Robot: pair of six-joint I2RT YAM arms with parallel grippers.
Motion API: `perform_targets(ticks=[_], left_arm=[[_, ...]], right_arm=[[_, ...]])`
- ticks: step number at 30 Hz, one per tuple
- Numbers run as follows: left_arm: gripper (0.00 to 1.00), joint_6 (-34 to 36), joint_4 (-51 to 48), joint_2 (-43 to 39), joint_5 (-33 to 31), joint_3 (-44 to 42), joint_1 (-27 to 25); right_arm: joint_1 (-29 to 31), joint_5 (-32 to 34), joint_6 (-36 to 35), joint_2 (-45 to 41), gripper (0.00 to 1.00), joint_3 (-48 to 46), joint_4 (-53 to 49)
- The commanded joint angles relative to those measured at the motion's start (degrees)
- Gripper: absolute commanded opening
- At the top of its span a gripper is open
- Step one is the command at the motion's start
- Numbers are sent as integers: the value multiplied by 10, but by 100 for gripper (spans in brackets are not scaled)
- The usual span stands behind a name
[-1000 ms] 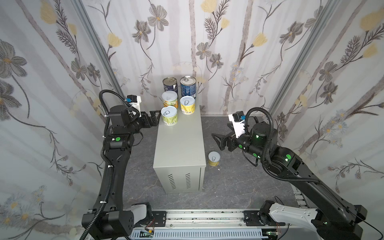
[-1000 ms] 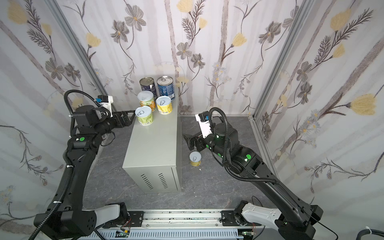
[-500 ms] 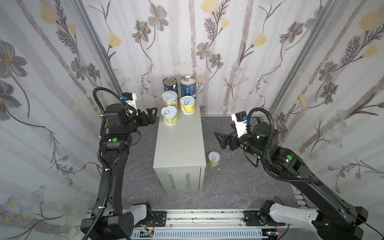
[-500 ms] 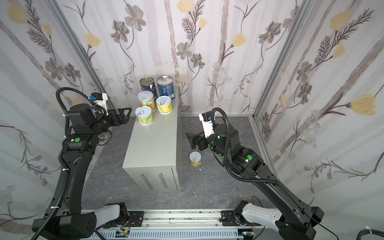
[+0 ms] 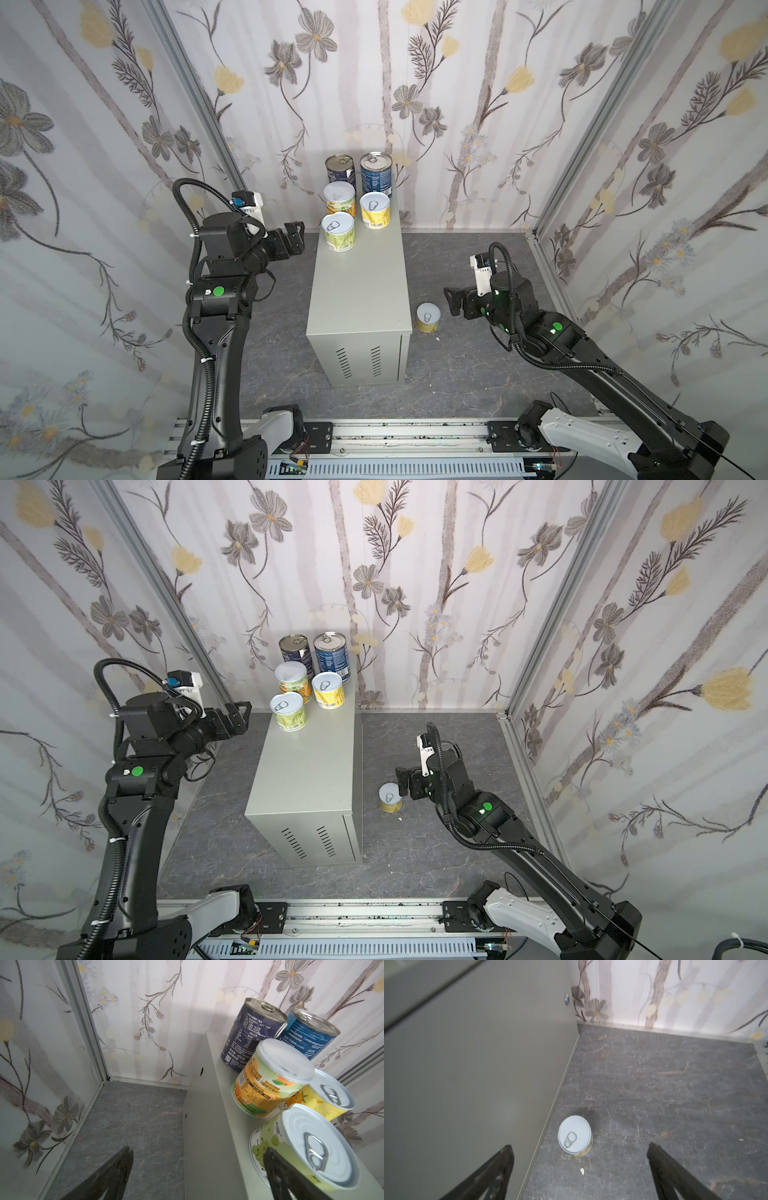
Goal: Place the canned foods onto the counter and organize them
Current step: 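Lower the right gripper onto the yellow can on the floor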
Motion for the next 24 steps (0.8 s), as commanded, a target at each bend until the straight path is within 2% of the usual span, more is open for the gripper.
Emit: perform_targets(ticks=[1, 8, 13, 19, 24], left_arm=[[100, 9, -16, -12, -2, -8, -2], [100, 7, -10, -33, 20, -26, -21], [100, 7, -2, -45, 24, -47, -26], [100, 3, 5, -42, 53, -45, -26], [100, 3, 5, -43, 60, -48, -26]], right_arm=[[0, -4, 32, -2, 100, -40, 35], [1, -55, 54, 8, 100, -154, 85], [16, -56, 63, 41, 100, -211, 135], [31, -65, 61, 126, 100, -215, 215], [32, -58, 48, 221, 100, -164, 245]])
